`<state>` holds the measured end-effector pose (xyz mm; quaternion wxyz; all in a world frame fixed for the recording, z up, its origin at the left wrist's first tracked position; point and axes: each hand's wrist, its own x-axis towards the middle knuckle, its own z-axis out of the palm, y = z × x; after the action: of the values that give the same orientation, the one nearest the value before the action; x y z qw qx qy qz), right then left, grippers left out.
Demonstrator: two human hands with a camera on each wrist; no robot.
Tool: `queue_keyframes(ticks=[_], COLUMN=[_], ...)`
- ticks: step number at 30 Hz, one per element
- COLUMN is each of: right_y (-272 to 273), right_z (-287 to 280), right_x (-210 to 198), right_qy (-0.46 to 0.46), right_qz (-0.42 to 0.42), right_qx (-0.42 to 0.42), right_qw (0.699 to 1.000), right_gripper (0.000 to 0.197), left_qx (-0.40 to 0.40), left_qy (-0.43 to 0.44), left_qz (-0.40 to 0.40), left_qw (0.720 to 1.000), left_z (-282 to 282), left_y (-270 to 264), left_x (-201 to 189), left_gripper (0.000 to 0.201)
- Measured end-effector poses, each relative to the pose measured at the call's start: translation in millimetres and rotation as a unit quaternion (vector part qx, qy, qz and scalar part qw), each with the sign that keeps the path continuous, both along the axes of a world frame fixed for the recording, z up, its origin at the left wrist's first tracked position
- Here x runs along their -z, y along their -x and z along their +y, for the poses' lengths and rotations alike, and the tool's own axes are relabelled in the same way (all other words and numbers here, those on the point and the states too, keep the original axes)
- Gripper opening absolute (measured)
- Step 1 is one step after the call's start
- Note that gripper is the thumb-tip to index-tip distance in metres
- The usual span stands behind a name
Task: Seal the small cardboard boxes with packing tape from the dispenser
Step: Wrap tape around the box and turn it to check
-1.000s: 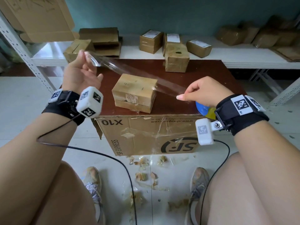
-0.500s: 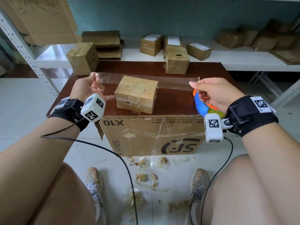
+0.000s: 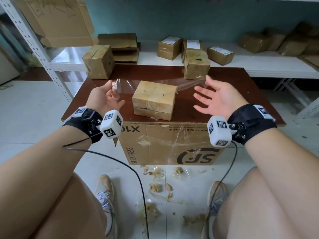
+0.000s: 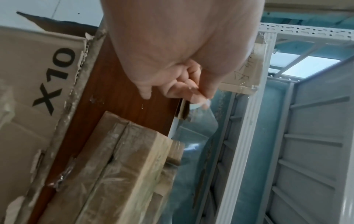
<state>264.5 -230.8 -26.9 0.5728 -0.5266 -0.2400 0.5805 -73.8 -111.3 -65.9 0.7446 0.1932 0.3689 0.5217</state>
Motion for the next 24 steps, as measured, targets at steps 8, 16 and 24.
queue_keyframes(ticks=[8, 16, 24], right_y=[35, 64, 63], right_z=[19, 29, 26], right_x=[1, -3, 2], right_qy=[-0.042, -0.054, -0.109], right_qz=[0.151, 0.110, 0.015], right_qx=[-0.015, -0.002, -0.007], right_qw=[0.987, 0.992, 0.994], right_gripper=[0.019, 0.060, 0.084], left_qx=[0.043, 0.015, 0.053], left_qy=[0.015, -0.046, -0.130], left_qz=[-0.058, 0.011, 0.082], left_qw=[0.997, 0.999, 0.987], left_z=[-7, -8, -17], left_y=[-22, -35, -41], left_x=[-22, -26, -32], left_gripper=[0.025, 0.010, 0.029])
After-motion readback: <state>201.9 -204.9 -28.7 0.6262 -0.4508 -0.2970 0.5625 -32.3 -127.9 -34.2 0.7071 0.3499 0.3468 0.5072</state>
